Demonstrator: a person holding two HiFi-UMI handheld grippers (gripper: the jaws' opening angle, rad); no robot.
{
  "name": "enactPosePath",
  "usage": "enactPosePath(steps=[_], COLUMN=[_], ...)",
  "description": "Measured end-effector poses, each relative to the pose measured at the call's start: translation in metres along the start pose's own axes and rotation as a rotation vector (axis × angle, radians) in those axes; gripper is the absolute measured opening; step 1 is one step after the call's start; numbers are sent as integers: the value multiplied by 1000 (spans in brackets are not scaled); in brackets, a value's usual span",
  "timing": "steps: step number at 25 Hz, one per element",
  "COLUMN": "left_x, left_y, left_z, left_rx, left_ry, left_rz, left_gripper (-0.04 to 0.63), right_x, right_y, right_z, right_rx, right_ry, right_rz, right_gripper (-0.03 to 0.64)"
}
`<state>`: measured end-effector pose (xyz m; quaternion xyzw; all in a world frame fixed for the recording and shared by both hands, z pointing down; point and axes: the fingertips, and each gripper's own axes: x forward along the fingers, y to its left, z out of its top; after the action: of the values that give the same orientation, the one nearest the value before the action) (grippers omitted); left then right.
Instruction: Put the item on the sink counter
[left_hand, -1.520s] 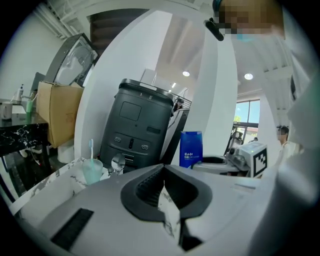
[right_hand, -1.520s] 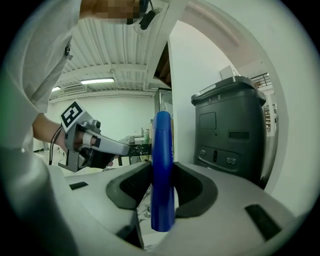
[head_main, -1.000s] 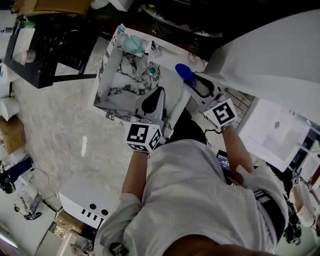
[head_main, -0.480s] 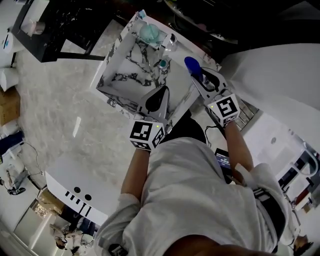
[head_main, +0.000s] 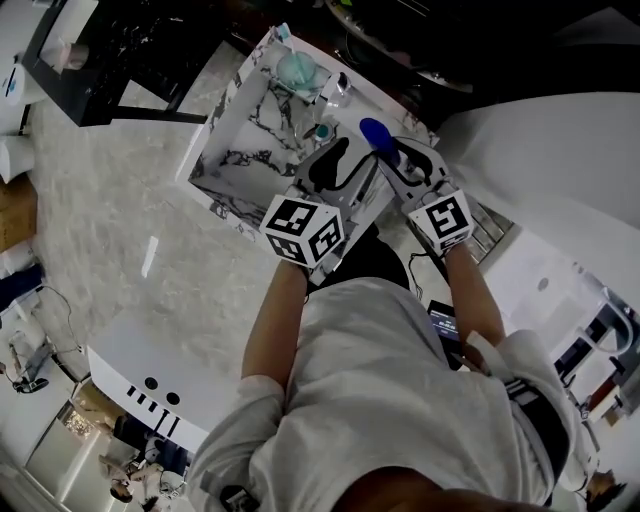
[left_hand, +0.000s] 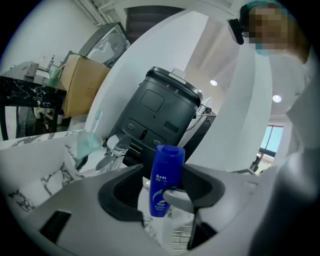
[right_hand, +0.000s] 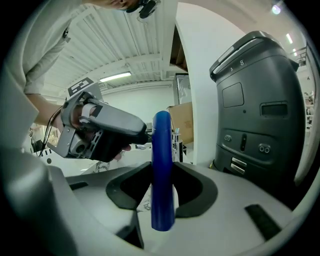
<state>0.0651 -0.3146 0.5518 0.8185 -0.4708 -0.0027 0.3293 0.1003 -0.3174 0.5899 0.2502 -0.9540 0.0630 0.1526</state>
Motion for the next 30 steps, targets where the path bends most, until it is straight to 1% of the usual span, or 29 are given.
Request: enactPosePath(steps=[2,3,4,5,7,10,13,18,21,23,26,30], left_x=[9,13,17,20,26,35,41,47,50,51,54,56], left_y=[-2,-3,-6,-9,-15,-17,-17,-15,-15,-13,-11,-11], left_z=[2,4,5,6,8,10,9,11,14,14,13,11], left_rx=[-27,-40,-50,-51,-31,4,24,92,121,139,178,249], left_ry=[-8,-11,-12,-11,-9,3,21,41,38,42,59,78], left_rz=[-14,-25,-43,-63,-95,-102,-101,-77,-55,-39,-21,14], left_gripper=[299,326,330,330,331,331,330,323,274,256,255,255], right_x=[-2,-2,-2,-2,-2,-3,-3,-1,2,5,10,15], right_y=[0,0,0,0,0,-3,-5,-11,-16,-18,-20,-23], right_z=[0,0,0,0,0,-2,-3,-7,-10,-14,-15,-18], right_rx=[-2,-7,-14,-21,-33,-43,-65,-67,-84,-109,-108,-108], right_ry=[4,7,10,12,11,-3,15,34,51,60,52,62], right_rz=[-1,0,1,2,2,-6,-13,-28,-30,-28,-29,-37], right_gripper=[138,137,137,138,138,137,137,137,138,137,138,138])
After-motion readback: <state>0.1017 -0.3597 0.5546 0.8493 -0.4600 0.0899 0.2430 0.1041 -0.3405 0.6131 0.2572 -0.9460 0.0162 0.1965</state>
